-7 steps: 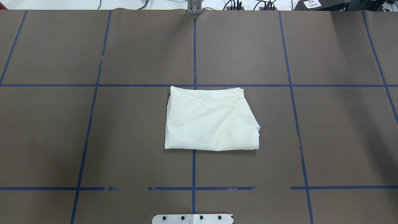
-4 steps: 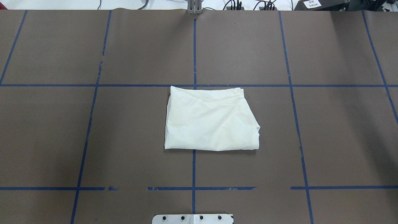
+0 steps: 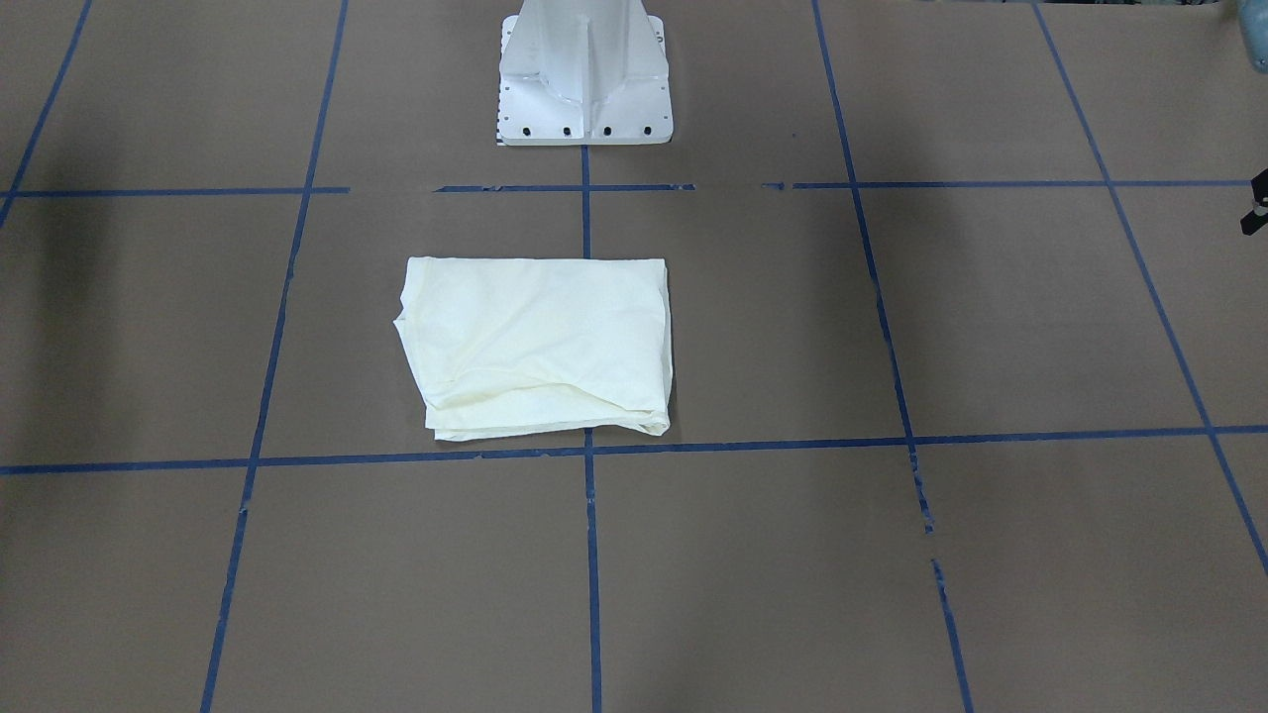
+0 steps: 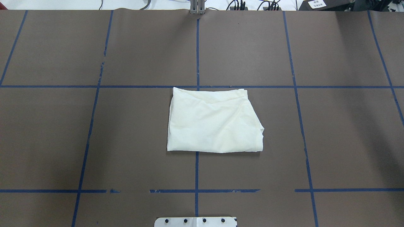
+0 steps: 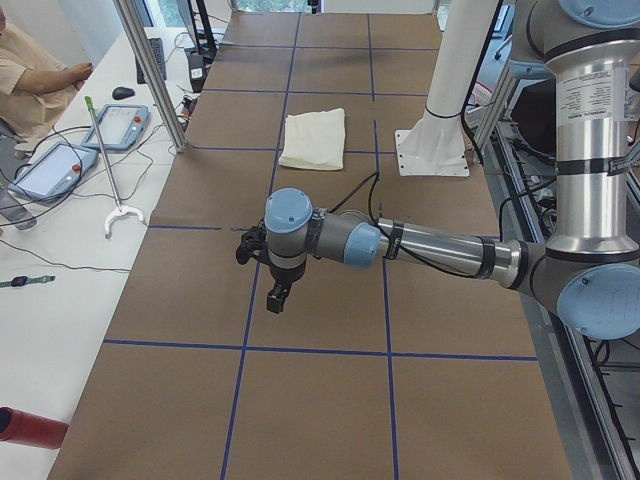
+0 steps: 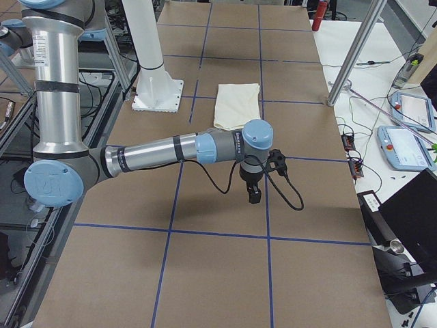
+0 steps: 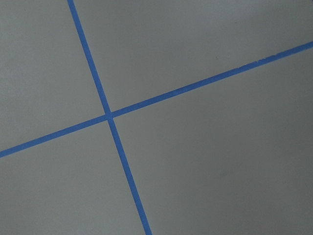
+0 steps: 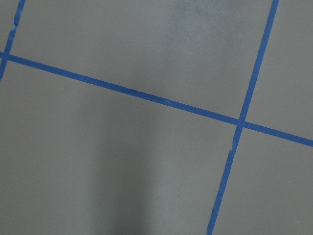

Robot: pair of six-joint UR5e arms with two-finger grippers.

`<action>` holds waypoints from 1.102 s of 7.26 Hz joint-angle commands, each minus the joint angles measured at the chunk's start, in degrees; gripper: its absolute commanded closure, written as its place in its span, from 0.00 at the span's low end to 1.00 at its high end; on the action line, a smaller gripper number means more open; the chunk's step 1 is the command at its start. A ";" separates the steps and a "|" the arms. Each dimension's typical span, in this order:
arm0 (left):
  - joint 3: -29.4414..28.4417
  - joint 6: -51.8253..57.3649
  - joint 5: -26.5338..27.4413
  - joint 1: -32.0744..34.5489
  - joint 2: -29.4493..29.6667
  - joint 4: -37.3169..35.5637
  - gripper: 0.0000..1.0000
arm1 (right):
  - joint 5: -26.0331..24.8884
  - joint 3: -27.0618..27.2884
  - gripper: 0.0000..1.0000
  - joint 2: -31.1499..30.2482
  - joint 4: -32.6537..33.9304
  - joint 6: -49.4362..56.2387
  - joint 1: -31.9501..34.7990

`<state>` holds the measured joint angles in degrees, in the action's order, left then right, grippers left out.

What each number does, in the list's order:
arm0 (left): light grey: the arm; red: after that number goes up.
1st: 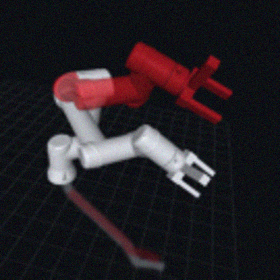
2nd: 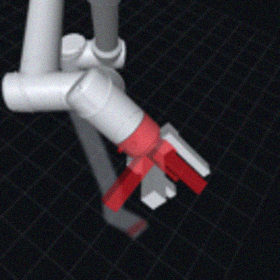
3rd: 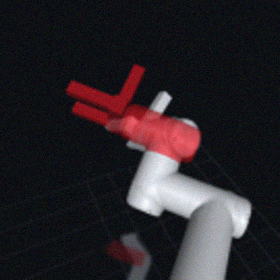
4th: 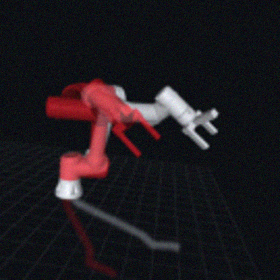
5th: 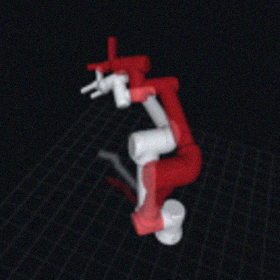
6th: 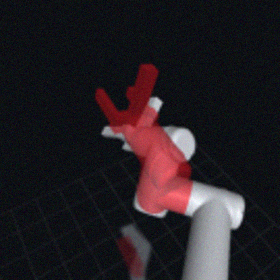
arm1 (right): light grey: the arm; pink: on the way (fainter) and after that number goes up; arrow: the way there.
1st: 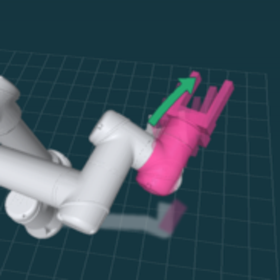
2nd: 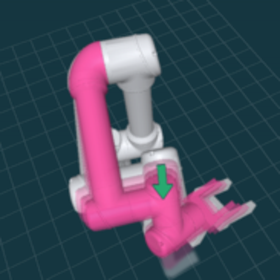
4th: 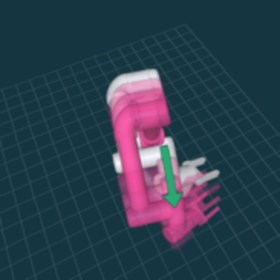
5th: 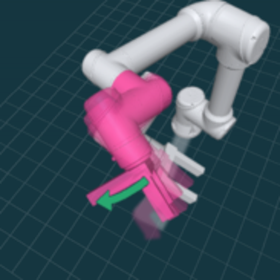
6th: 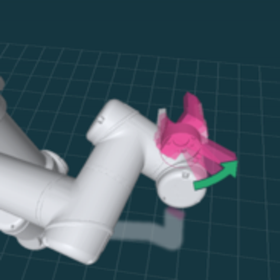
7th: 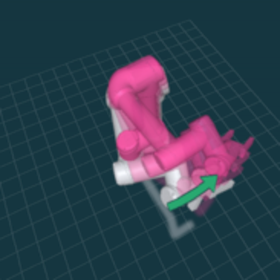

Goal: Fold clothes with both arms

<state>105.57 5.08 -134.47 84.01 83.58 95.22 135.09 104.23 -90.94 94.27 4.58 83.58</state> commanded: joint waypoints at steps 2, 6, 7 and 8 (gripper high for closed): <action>-0.64 0.45 -0.09 0.54 -2.71 0.23 0.00 | 0.00 1.24 0.00 -0.38 0.21 -0.19 0.00; -1.60 0.54 -5.49 7.81 -2.81 0.06 0.00 | -0.09 0.45 0.00 -3.62 0.29 0.34 -0.17; -2.04 0.45 -8.24 9.14 -2.72 0.06 0.00 | -0.09 0.36 0.00 -4.41 0.21 0.34 -0.26; -1.43 0.45 -8.35 9.85 -2.72 0.23 0.00 | 0.00 -1.38 0.00 -4.94 -0.05 0.34 -0.26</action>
